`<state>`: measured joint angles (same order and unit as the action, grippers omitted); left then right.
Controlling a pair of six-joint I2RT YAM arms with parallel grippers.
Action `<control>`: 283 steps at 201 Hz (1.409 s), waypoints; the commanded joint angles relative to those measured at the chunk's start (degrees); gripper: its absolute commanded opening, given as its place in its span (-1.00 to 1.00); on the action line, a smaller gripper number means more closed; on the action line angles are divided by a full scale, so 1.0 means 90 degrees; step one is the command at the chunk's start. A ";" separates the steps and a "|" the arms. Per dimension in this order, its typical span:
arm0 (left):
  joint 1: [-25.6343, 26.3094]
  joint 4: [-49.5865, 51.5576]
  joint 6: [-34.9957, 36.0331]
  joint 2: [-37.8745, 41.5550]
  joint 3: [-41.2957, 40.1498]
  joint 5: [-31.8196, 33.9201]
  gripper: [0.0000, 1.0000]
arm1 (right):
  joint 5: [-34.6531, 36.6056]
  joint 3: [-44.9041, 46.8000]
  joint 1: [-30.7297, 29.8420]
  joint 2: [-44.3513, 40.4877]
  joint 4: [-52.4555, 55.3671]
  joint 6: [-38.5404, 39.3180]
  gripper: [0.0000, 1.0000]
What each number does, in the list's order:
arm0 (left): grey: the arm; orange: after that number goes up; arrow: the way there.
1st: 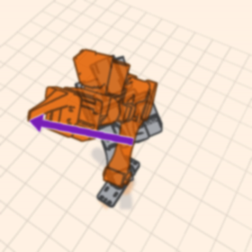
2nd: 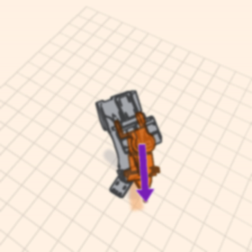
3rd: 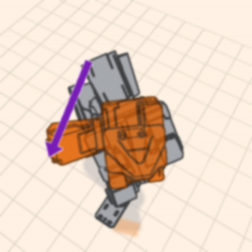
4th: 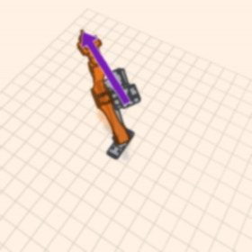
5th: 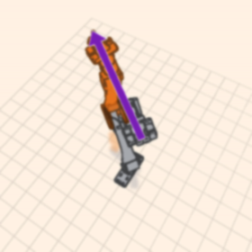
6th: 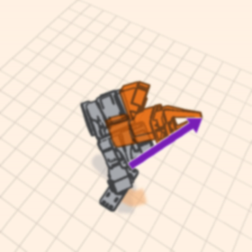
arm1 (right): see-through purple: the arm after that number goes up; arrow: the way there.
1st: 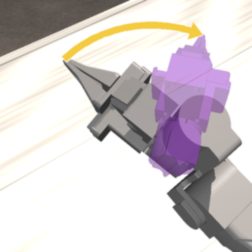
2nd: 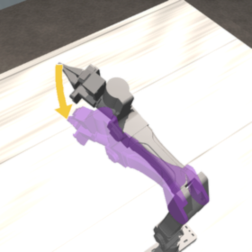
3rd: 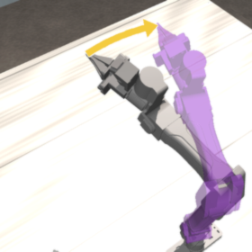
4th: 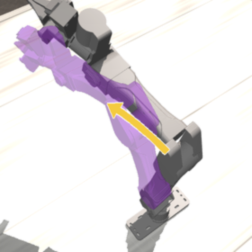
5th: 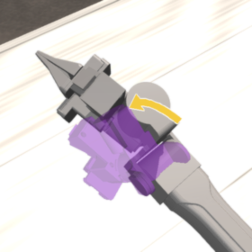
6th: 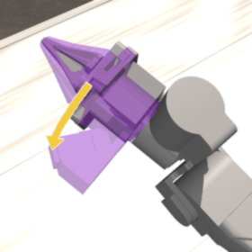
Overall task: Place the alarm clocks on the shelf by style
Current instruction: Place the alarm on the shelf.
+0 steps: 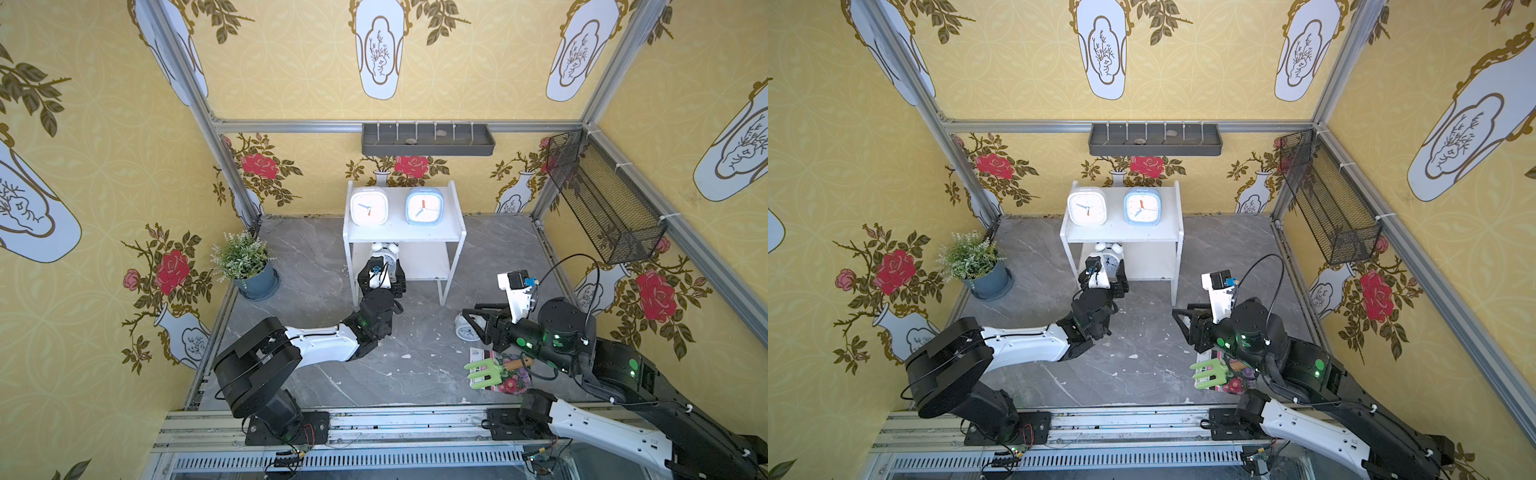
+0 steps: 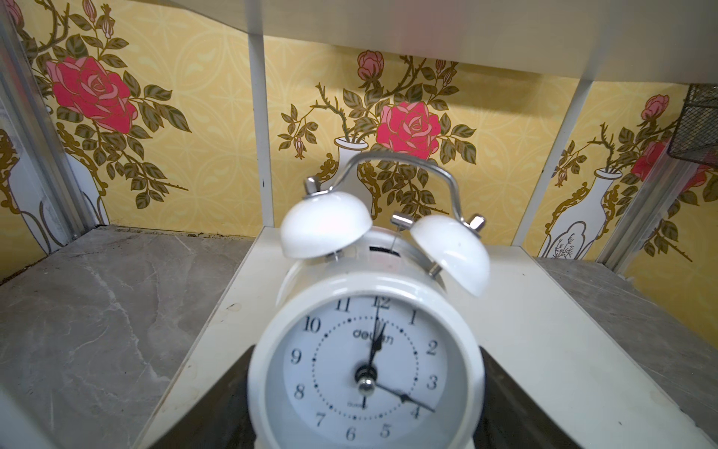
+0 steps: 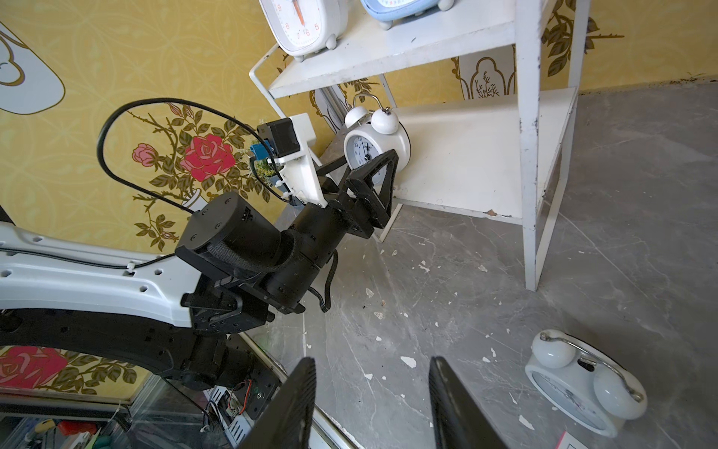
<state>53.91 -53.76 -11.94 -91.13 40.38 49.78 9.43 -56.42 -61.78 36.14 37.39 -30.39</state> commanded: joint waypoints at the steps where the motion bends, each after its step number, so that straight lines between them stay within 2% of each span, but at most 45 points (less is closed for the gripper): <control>1: -0.0002 -0.0410 0.0054 -0.0050 0.0033 0.0133 0.16 | 0.0002 -0.0038 -0.0001 -0.0024 -0.0248 0.0013 -0.02; 68: 0.0006 -0.0407 0.0088 -0.0001 -0.0073 0.0040 0.41 | 0.0026 -0.0051 -0.0001 -0.0090 -0.0228 -0.0034 -0.01; 114: 0.0006 -0.0393 0.0117 0.0050 -0.0162 -0.0112 0.80 | 0.0043 -0.0058 -0.0001 -0.0090 -0.0209 -0.0046 -0.01; 158: 0.0006 -0.0288 0.0186 0.0067 -0.0135 -0.0229 0.98 | 0.0044 -0.0085 -0.0001 -0.0078 -0.0219 -0.0032 0.01; 245: 0.0005 0.0040 -0.0084 0.0256 -0.0219 -0.0336 0.99 | 0.0065 -0.0106 -0.0001 -0.0074 -0.0189 -0.0048 0.02; 283: 0.0006 0.0567 -0.0295 0.0494 -0.0178 -0.0620 0.99 | 0.0078 -0.0069 -0.0001 -0.0023 -0.0233 -0.0037 0.03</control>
<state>53.91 -51.72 -12.73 -87.68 38.72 46.26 9.58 -56.95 -61.78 35.64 37.43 -30.59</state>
